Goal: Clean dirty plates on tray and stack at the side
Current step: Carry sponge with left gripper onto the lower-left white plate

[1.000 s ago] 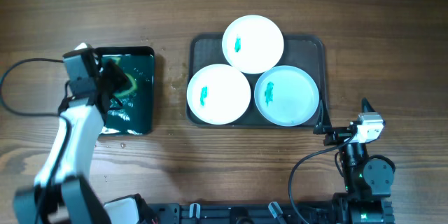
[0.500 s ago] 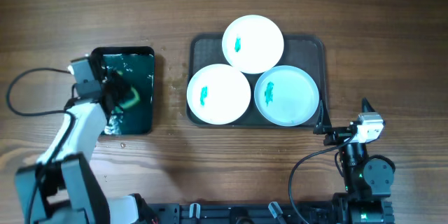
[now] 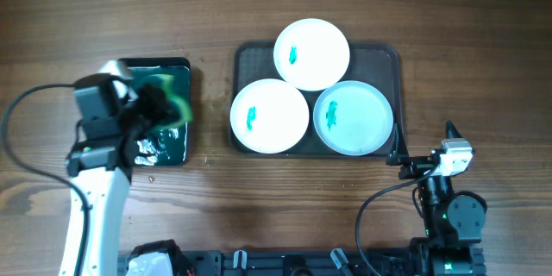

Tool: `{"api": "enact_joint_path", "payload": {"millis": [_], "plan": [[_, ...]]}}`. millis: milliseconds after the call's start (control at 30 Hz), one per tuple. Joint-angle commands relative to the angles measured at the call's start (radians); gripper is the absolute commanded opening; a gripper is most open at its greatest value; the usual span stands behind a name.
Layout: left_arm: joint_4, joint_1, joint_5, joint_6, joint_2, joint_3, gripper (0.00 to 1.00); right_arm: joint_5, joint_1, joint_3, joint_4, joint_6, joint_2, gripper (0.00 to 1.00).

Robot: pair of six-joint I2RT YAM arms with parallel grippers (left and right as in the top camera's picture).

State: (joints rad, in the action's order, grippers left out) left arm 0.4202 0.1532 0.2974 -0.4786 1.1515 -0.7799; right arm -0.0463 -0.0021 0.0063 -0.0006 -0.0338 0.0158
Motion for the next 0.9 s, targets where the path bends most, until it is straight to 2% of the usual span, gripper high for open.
{"api": "enact_joint_path", "payload": {"millis": [0, 100, 200, 467, 600, 733, 800, 833, 867], "plan": [[-0.056, -0.158, 0.128, -0.111, 0.053, 0.008, 0.04, 0.014, 0.005, -0.001, 0.003, -0.011, -0.002, 1.00], [-0.154, -0.290, 0.095, -0.168, 0.124, 0.014, 0.04, 0.014, 0.005, -0.001, 0.003, -0.011, -0.002, 1.00], [-0.281, -0.448, -0.037, -0.238, 0.228, 0.014, 0.04, 0.014, 0.005, -0.001, 0.003, -0.011, -0.002, 1.00], [-0.429, -0.700, -0.383, -0.237, 0.429, 0.014, 0.04, 0.014, 0.005, -0.001, 0.003, -0.011, -0.002, 1.00], [-0.499, -0.756, -0.483, -0.237, 0.515, 0.014, 0.04, 0.014, 0.005, -0.001, 0.003, -0.011, -0.002, 1.00], [-0.582, -0.772, -0.505, -0.237, 0.591, 0.014, 0.04, 0.014, 0.005, -0.001, 0.003, -0.011, -0.002, 1.00], [-0.597, -0.771, -0.505, -0.237, 0.599, 0.014, 0.13, 0.014, 0.005, -0.001, 0.003, -0.011, -0.002, 1.00], [-0.597, -0.770, -0.506, -0.236, 0.599, 0.014, 0.21, 0.014, 0.005, -0.001, 0.003, -0.011, -0.002, 1.00], [-0.597, -0.767, -0.509, -0.236, 0.597, 0.014, 0.37, 0.014, 0.005, -0.001, 0.003, -0.011, -0.002, 1.00]]}}
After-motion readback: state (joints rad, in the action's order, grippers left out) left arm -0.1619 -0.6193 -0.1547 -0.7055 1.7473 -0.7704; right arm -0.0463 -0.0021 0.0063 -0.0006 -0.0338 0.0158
